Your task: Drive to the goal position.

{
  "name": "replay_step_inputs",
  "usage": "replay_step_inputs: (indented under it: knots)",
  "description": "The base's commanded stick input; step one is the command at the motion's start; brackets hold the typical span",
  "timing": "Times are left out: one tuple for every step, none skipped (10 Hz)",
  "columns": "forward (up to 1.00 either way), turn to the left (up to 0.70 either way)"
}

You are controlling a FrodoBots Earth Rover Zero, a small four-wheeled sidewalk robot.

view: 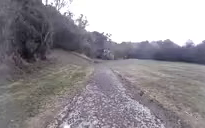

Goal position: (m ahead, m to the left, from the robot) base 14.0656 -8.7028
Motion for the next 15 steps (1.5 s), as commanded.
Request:
replay_step_inputs:
  knots:
    - [0.45, 0.00]
    - [0.45, 0.00]
    - [0.45, 0.00]
    - [0.45, 0.00]
    - [0.45, 0.00]
    - [0.45, 0.00]
    - [0.45, 0.00]
    - [0.45, 0.00]
    - [0.45, 0.00]
    - [0.45, 0.00]
    - [0.45, 0.00]
    - [0.45, 0.00]
    - [0.45, 0.00]
    - [0.45, 0.00]
    - [0.45, 0.00]
